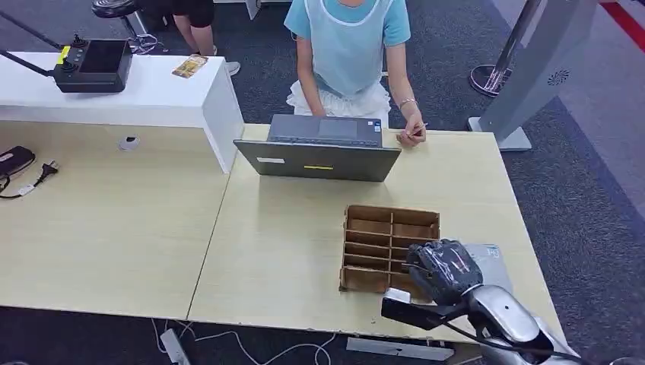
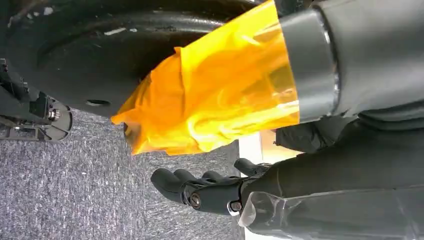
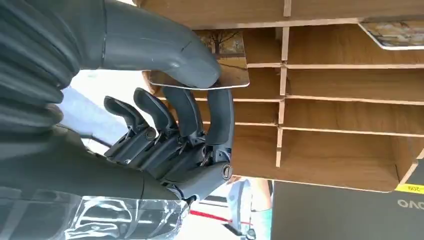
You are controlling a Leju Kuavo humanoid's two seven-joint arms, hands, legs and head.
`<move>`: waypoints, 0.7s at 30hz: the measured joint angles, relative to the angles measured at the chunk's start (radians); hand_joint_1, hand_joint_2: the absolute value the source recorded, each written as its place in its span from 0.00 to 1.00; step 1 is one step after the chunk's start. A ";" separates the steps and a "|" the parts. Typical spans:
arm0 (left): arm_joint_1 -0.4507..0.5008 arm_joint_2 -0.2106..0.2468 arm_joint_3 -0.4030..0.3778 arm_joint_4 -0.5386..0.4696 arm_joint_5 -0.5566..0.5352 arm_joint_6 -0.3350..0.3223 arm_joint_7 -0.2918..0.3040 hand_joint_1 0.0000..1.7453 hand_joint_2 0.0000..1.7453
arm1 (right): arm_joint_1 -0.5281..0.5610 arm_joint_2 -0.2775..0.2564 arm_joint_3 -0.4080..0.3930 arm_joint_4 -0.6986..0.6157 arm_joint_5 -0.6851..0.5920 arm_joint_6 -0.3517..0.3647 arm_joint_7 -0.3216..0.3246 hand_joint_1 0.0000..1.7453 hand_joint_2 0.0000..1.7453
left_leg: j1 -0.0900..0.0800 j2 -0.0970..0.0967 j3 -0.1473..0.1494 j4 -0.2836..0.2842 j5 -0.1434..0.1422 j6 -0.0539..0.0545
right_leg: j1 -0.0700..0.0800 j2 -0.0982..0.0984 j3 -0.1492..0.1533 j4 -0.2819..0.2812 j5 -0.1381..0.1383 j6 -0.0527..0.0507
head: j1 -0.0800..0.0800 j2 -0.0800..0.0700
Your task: Pass the card to the sensor for recognition and then transmit it.
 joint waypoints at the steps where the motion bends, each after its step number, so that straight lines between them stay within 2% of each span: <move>1: 0.000 0.000 0.000 0.000 0.000 0.000 0.000 0.00 0.00 | 0.000 0.000 0.000 0.000 -0.004 -0.004 0.001 1.00 1.00 | 0.000 0.000 0.000 0.000 0.000 0.000 | 0.000 0.000 0.000 0.000 0.000 0.000 | 0.000 0.000; 8: 0.000 0.001 0.000 0.000 -0.002 0.001 -0.005 0.00 0.00 | 0.003 0.000 -0.015 -0.003 -0.049 -0.014 -0.005 1.00 1.00 | 0.000 0.000 0.000 0.000 0.000 0.000 | 0.000 0.000 0.000 0.000 0.000 0.000 | 0.000 0.000; 21: 0.000 0.002 0.002 0.000 0.000 0.001 -0.008 0.00 0.00 | 0.004 -0.010 -0.073 -0.046 -0.152 -0.006 -0.064 1.00 1.00 | 0.000 0.000 0.000 0.000 0.000 0.000 | 0.000 0.000 0.000 0.000 0.000 0.000 | 0.000 0.000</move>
